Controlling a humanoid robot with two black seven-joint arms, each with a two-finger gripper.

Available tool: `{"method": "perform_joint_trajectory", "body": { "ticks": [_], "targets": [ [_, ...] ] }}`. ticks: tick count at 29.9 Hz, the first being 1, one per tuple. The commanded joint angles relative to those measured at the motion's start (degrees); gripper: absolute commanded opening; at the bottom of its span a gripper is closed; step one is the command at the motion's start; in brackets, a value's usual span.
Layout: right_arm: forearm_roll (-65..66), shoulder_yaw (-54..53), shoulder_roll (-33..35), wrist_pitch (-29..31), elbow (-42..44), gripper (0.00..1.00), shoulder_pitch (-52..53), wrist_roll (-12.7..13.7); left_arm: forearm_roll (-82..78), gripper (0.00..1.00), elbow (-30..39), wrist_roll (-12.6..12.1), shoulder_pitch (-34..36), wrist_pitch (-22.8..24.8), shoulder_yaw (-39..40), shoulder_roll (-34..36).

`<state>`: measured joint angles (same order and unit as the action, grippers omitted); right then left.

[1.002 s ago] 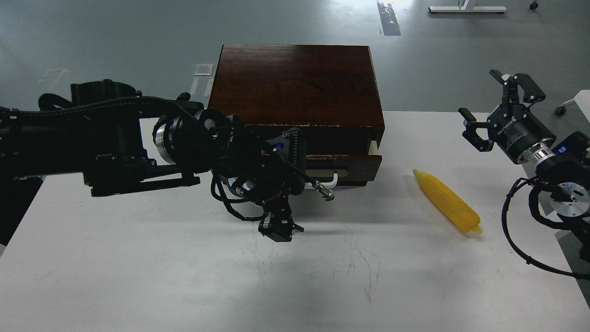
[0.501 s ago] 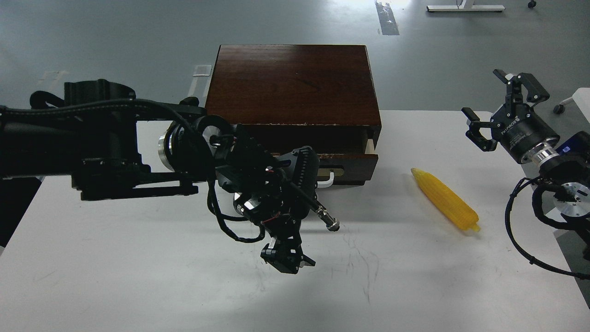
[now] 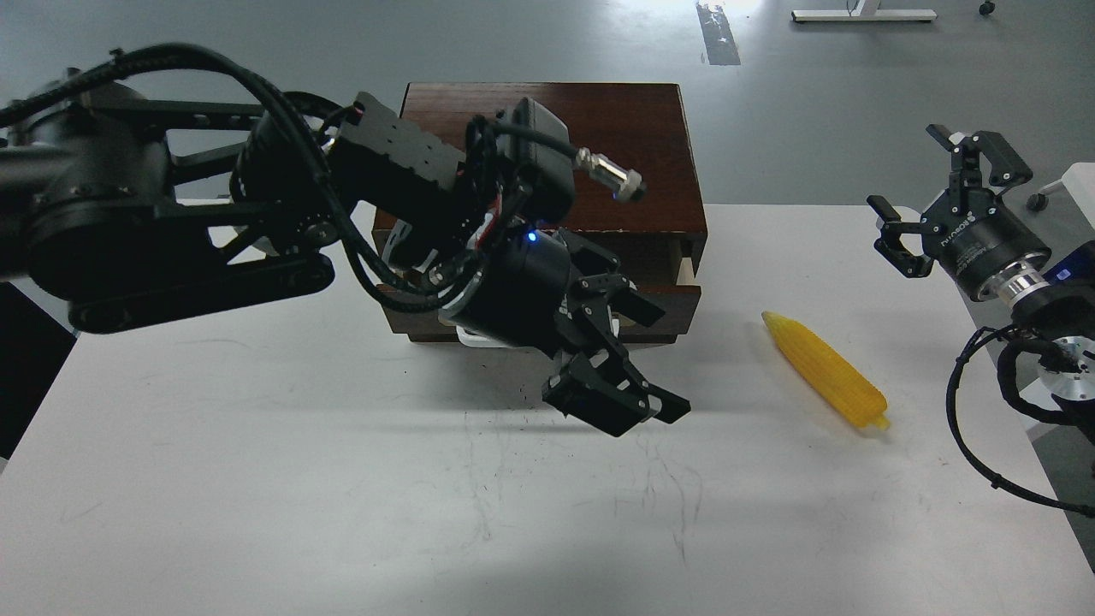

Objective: Put corn in drawer with both arms

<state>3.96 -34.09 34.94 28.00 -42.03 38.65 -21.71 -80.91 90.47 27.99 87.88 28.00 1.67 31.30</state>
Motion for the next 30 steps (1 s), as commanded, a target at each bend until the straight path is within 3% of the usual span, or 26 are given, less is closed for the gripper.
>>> {"method": "perform_joint_trajectory", "body": {
  "ticks": [1, 10, 20, 30],
  "targets": [
    [0.0, 0.0, 0.0, 0.0, 0.0, 1.00, -0.2, -0.1, 14.3, 0.99, -3.5, 0.0, -3.9, 0.0, 4.7, 1.9],
    [0.0, 0.2, 1.6, 0.0, -0.1, 1.00, -0.2, -0.8, 43.7, 0.99, -14.3, 0.0, -19.2, -1.4, 15.1, 5.8],
    [0.7, 0.8, 7.4, 0.0, -3.6, 1.00, -0.2, -1.5, 67.6, 0.99, -22.1, 0.0, -30.3, -3.7, 16.2, 9.7],
    [22.3, 0.6, 14.6, 0.0, -7.6, 1.00, 1.3, -1.9, 73.8, 0.99, -29.8, 0.0, -40.9, -4.9, 24.2, 9.6]
  ]
}}
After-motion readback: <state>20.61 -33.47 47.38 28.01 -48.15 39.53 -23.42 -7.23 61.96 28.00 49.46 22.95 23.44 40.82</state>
